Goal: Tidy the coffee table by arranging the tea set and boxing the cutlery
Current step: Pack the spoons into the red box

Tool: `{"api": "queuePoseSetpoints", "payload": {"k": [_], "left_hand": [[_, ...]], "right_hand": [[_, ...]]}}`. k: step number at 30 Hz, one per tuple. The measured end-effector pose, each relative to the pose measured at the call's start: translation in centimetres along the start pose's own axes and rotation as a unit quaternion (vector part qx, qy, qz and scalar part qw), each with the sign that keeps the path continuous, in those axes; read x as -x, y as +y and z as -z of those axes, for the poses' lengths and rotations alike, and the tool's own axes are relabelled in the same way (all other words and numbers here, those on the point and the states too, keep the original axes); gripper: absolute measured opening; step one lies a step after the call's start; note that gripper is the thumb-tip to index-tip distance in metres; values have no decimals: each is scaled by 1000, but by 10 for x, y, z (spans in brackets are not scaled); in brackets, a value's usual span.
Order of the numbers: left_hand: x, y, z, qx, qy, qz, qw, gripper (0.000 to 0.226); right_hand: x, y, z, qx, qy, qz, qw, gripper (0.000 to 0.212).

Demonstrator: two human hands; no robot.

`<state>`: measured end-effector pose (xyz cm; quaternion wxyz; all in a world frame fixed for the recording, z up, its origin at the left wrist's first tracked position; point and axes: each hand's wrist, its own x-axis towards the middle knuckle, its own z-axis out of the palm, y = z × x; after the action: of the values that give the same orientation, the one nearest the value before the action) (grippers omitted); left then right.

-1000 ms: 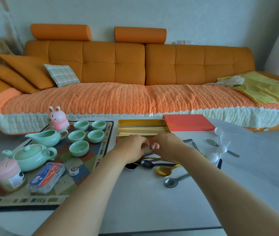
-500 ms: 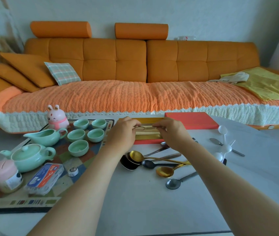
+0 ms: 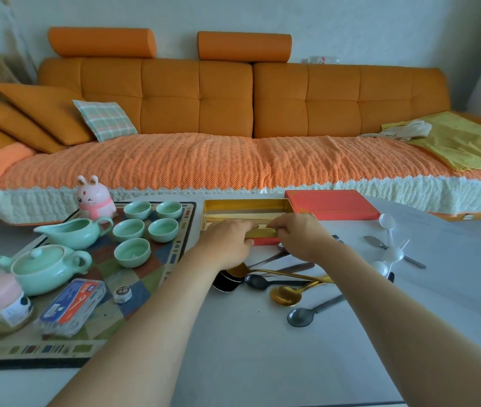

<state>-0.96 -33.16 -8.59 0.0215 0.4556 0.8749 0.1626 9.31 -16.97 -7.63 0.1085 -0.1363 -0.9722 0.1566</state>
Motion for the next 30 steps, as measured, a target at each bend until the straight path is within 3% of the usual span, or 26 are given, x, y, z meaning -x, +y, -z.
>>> {"api": "queuePoseSetpoints", "payload": {"k": [6,9,11,17,30], "left_hand": [[0,9,2,-13,60,-50,997,44],[1,22,4,-11,150,-104,983,31],[2,33,3,6,170,-126,977,24],[5,56,-11,21,55,-110,992,29],[8,54,-8,65,-21,-63,996,30]], "right_hand": [[5,19,11,-48,144,15,988,40],[15,28,19,-28,130,1,991,32],[24,33,22,26,96,-14,995,29],[39,49,21,141,-4,-21,990,31],[37,41,10,114,-7,44,992,18]]}}
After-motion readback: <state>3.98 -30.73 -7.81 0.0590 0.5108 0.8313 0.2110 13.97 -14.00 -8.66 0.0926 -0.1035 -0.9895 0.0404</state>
